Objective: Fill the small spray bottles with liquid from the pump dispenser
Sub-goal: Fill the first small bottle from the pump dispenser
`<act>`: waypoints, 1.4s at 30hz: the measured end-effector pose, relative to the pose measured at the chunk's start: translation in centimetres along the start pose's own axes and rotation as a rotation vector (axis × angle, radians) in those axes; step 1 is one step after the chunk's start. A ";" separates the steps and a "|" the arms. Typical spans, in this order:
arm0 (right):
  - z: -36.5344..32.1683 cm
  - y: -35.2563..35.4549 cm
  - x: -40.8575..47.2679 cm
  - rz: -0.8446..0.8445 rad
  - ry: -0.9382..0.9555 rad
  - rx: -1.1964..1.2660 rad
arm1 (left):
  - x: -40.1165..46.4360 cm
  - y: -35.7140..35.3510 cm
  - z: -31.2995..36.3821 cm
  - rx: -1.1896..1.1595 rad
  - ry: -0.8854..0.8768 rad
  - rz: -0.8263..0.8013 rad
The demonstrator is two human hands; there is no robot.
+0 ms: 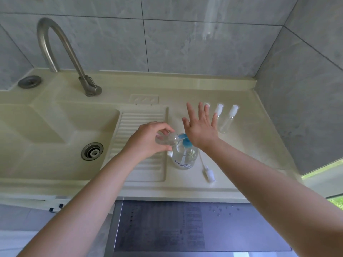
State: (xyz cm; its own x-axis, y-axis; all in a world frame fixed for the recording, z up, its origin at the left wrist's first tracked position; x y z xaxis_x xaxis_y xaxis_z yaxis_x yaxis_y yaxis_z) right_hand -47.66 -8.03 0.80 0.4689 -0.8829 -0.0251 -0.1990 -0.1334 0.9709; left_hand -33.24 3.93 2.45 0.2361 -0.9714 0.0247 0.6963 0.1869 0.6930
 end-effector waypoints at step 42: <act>0.1 1.2 0.1 0.052 0.152 -0.111 | -0.2 -0.2 0.3 0.004 -0.007 0.018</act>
State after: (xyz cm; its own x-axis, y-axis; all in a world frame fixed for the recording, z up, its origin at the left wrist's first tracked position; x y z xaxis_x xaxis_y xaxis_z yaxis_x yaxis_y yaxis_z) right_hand -47.91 -8.36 1.97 0.5869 -0.8078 0.0544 -0.1345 -0.0311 0.9904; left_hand -33.56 4.02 2.52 0.2439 -0.9689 0.0420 0.6893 0.2036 0.6953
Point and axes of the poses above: each hand's wrist, its own x-axis towards the middle knuckle, its own y-axis out of the back of the hand, z = x × y, the point moved 2 cm from there along x, towards the middle knuckle, and after that the axes turned 3 degrees about z, right-handed, at the moved point
